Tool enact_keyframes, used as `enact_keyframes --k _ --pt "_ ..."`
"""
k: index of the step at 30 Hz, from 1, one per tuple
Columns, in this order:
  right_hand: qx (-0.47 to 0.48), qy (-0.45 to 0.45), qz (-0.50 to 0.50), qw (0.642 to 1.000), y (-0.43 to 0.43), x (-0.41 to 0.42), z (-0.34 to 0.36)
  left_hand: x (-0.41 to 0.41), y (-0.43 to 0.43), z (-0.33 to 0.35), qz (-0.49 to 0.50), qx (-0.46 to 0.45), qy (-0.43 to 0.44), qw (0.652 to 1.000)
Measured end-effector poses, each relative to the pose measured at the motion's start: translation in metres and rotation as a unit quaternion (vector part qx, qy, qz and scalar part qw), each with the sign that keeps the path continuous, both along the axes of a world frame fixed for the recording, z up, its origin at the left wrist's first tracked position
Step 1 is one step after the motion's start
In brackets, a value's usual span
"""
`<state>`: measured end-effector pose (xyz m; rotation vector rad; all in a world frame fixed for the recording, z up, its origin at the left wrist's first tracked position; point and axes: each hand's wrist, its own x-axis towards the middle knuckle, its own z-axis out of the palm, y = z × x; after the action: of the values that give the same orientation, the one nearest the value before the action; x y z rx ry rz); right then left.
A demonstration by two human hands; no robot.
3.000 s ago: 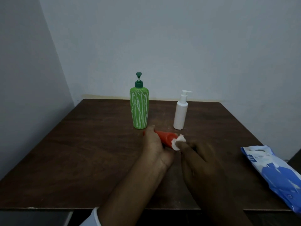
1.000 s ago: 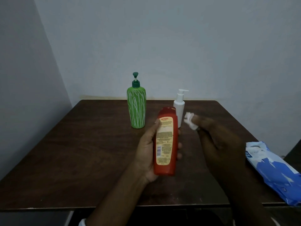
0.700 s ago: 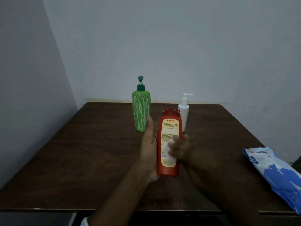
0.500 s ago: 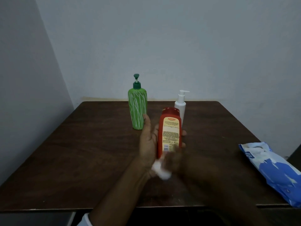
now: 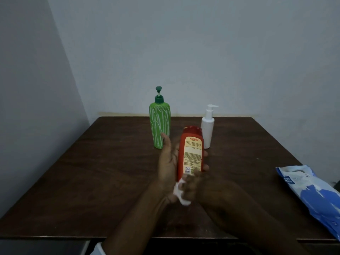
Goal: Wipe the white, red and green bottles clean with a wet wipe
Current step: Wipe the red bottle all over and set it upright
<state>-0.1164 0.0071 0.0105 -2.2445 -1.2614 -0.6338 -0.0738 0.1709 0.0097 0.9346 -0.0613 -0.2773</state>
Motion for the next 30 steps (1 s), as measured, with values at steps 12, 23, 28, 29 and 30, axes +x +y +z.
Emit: enact_keyframes --k 12,23,28,29,30 --pt "0.21 0.316 -0.128 0.917 -0.041 0.017 0.031 0.038 -0.004 0.007 0.075 0.163 -0.104 0.978" --pt "0.104 0.344 -0.267 0.894 -0.046 0.053 -0.014 0.07 0.001 -0.024 0.081 0.242 -0.1 0.962" --pt "0.0 0.286 -0.26 0.922 -0.043 0.053 -0.014 0.074 0.013 -0.034 0.065 0.301 -0.109 0.945" --pt "-0.021 0.283 -0.264 0.922 -0.042 0.053 -0.013 0.075 0.016 -0.035 0.058 0.324 -0.115 0.937" --pt "-0.031 0.277 -0.267 0.923 -0.042 0.054 -0.014 0.075 0.018 -0.037 0.05 0.348 -0.121 0.928"
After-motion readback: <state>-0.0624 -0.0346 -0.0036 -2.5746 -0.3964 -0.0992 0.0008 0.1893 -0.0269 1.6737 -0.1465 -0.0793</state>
